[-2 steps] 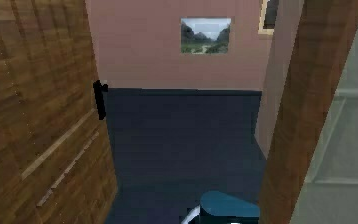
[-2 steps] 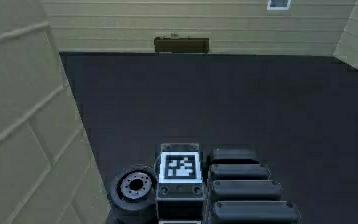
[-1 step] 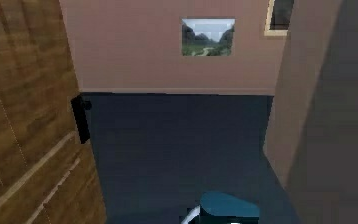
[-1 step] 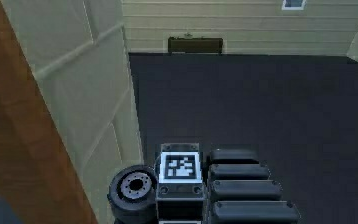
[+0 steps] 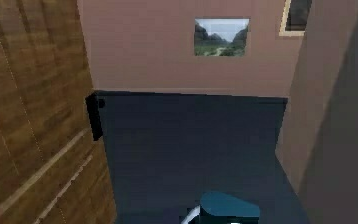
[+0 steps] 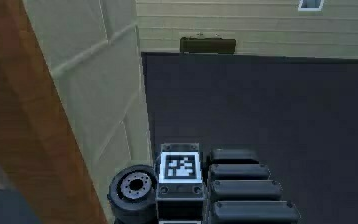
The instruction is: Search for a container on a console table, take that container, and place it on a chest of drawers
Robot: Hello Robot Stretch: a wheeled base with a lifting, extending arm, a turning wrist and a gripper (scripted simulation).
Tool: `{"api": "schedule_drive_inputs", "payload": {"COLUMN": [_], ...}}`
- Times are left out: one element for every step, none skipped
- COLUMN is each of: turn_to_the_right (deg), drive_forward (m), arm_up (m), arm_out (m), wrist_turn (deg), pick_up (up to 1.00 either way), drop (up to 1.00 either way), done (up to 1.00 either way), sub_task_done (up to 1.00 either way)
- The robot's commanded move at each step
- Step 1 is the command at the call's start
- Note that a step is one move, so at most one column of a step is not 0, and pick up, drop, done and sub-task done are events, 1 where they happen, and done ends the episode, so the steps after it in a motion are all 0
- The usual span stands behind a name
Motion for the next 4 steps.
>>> {"api": "schedule_drive_inputs", "payload": {"turn_to_the_right": [0.0,0.0,-9.0,0.0], "drive_forward": [1.00,0.25,0.00,0.40], "arm_up": [0.00,0.00,0.00,0.00], "arm_out": [0.00,0.00,0.00,0.00], "wrist_turn": [0.0,0.0,0.0,0.0], "pick_up": [0.00,0.00,0.00,0.00], "drop": [0.00,0.00,0.00,0.00], "done": [0.00,0.00,0.00,0.00], "sub_task_done": [0.00,0.00,0.00,0.00]}}
